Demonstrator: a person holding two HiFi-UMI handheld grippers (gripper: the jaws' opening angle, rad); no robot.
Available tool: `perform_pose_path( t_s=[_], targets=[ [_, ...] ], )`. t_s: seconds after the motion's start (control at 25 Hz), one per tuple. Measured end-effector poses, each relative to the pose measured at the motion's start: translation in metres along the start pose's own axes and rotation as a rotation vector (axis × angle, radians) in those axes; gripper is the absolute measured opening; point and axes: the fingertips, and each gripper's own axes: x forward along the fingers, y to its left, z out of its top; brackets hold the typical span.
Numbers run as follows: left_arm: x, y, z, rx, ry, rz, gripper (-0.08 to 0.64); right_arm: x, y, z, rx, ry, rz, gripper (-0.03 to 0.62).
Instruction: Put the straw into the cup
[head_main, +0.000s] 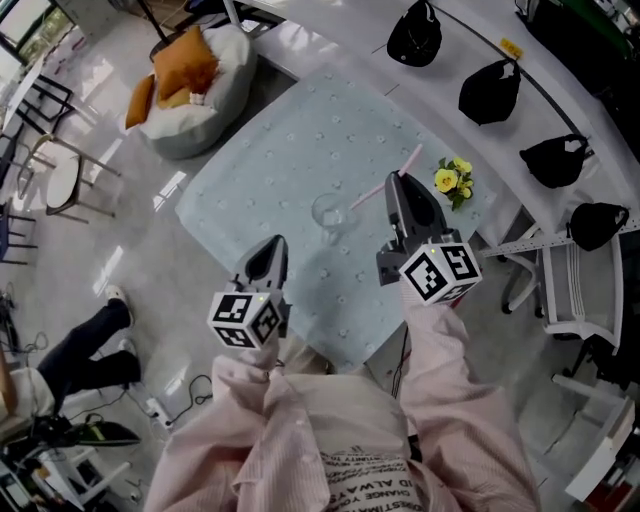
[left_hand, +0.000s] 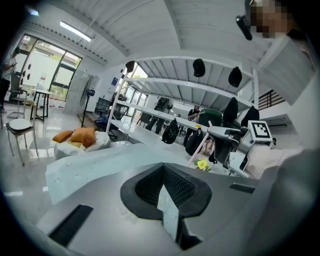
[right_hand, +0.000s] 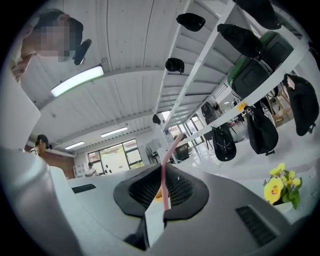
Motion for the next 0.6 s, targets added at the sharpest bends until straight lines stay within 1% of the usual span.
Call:
perform_pose_path(
  t_s=[0.24, 0.44, 0.6],
  targets=[
    [0.027, 0.015, -0.013, -0.014, 0.034, -0.012, -0.002, 0.03, -0.012, -0.032, 0.033, 0.034, -0.003, 0.021],
    [0.047, 0.018, -0.031, -0.04, 0.073, -0.031, -0.002, 0.045, -0.018, -0.072, 0.05, 0.111, 0.011, 0.021],
    [0.058, 0.02, -0.046, -0.054, 0.098, -0.042, -0.002, 0.05, -0.024, -0.095, 0.062, 0.146, 0.005, 0.021]
  ],
)
